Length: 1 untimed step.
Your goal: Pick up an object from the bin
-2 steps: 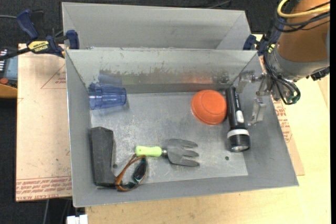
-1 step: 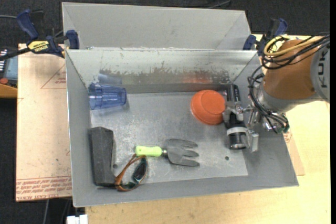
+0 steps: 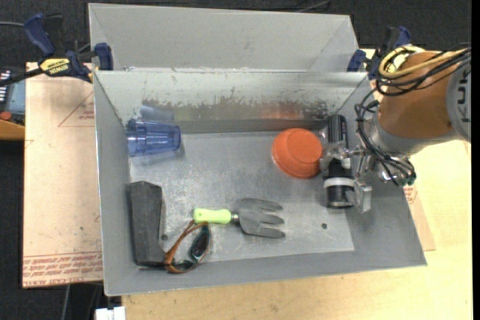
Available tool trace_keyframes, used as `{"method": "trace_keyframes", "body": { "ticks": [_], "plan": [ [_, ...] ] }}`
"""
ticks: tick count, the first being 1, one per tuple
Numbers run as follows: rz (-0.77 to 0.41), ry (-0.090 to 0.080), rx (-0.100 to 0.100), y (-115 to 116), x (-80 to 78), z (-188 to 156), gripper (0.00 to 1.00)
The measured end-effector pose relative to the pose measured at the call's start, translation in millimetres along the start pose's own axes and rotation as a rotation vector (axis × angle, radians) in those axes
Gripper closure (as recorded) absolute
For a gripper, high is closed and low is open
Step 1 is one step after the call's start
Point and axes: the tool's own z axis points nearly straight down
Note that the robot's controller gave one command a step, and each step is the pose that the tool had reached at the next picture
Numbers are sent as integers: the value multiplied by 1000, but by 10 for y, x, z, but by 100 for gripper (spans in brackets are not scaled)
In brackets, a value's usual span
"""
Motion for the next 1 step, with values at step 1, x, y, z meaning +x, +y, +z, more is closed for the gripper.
{"method": "trace_keyframes", "body": {
  "ticks": [1],
  "plan": [
    [-289, 10, -15, 1, 235, -2, 0]
  ]
}}
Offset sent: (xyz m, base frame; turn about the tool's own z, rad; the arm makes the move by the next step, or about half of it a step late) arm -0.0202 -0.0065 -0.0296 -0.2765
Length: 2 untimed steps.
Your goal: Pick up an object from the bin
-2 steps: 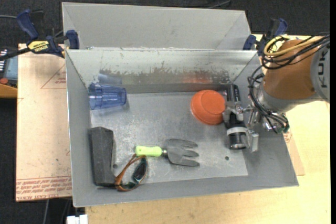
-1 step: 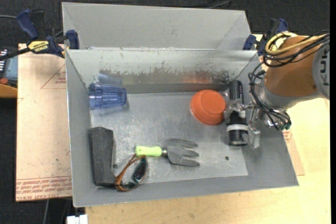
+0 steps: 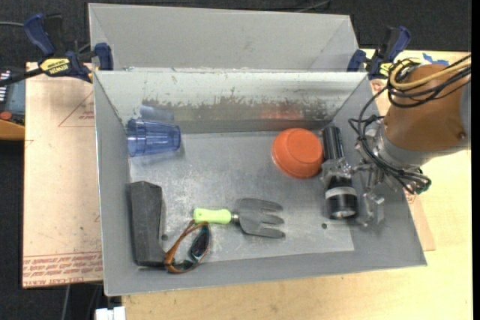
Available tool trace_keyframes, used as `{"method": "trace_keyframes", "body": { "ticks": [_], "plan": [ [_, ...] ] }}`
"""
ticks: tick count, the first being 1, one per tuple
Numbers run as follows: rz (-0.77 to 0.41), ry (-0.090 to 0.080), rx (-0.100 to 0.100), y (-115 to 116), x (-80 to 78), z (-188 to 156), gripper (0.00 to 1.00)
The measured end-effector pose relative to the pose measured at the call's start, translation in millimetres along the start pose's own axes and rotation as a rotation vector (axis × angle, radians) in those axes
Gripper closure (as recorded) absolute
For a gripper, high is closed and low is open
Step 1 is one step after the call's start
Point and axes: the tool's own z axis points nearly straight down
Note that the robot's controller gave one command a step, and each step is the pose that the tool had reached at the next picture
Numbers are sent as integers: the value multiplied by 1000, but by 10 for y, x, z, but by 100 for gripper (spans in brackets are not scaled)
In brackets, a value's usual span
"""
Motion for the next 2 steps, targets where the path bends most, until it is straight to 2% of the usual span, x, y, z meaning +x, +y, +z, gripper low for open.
{"method": "trace_keyframes", "body": {
  "ticks": [1, 2],
  "plan": [
    [12, -13, 8, 17, -54, 298, 0],
    [-45, -11, -6, -45, -172, 297, 100]
  ]
}}
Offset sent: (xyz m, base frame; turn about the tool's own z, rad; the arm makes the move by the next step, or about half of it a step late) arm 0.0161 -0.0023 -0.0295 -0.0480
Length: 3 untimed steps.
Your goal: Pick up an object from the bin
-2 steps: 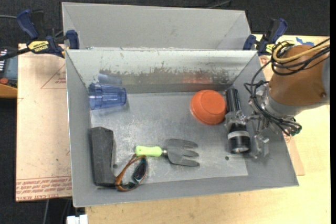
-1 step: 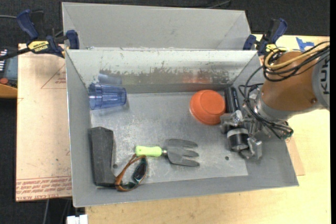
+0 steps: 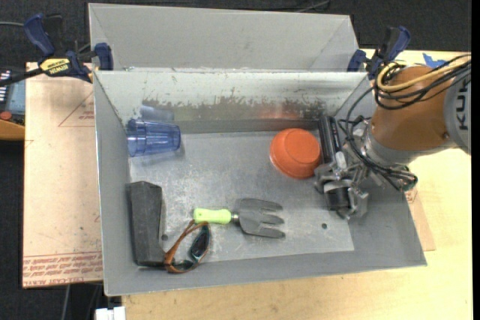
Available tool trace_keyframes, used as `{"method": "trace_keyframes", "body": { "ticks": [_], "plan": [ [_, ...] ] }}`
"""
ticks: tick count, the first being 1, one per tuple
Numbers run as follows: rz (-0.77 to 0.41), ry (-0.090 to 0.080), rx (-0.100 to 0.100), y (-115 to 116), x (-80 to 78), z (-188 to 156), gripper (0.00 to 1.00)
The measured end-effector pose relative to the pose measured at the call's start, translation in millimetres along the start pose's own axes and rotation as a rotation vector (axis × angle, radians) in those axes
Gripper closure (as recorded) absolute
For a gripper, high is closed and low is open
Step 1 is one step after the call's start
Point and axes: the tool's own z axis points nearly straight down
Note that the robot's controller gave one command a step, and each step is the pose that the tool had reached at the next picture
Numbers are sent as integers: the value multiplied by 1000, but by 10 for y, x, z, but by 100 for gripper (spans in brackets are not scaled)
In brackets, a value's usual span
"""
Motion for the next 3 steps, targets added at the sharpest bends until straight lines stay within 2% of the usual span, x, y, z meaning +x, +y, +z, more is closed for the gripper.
{"method": "trace_keyframes", "body": {
  "ticks": [1, 2, 3],
  "plan": [
    [0, 0, 0, 0, 0, 0, 100],
    [-1, 7, -3, 13, 26, -313, 100],
    [1, -1, 8, -19, 5, -587, 100]
  ]
}}
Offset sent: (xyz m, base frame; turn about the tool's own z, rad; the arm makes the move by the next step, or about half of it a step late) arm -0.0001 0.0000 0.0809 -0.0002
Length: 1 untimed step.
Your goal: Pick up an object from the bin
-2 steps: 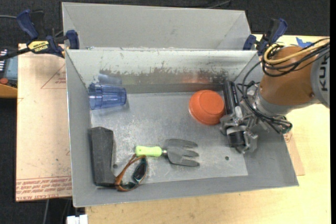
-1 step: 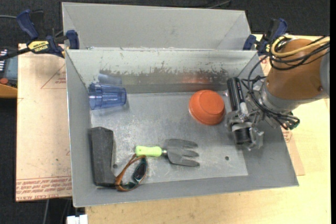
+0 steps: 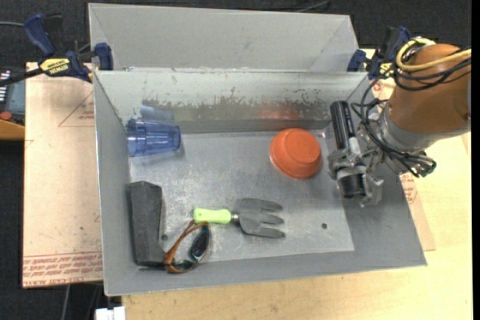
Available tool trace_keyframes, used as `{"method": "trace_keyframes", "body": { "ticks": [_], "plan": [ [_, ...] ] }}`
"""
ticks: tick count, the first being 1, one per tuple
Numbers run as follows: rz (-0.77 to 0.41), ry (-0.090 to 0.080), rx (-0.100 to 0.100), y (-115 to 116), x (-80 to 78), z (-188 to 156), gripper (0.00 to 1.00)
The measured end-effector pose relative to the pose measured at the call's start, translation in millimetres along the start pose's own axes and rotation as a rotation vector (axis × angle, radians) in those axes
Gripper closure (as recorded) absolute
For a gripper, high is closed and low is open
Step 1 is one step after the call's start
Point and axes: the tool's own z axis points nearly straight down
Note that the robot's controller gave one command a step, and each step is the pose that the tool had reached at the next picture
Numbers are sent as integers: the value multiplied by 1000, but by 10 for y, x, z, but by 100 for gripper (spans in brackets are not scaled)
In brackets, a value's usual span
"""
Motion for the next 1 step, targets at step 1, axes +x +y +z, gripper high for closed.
{"method": "trace_keyframes", "body": {
  "ticks": [1],
  "plan": [
    [1, 0, -1, 6, -3, -70, 100]
  ]
}}
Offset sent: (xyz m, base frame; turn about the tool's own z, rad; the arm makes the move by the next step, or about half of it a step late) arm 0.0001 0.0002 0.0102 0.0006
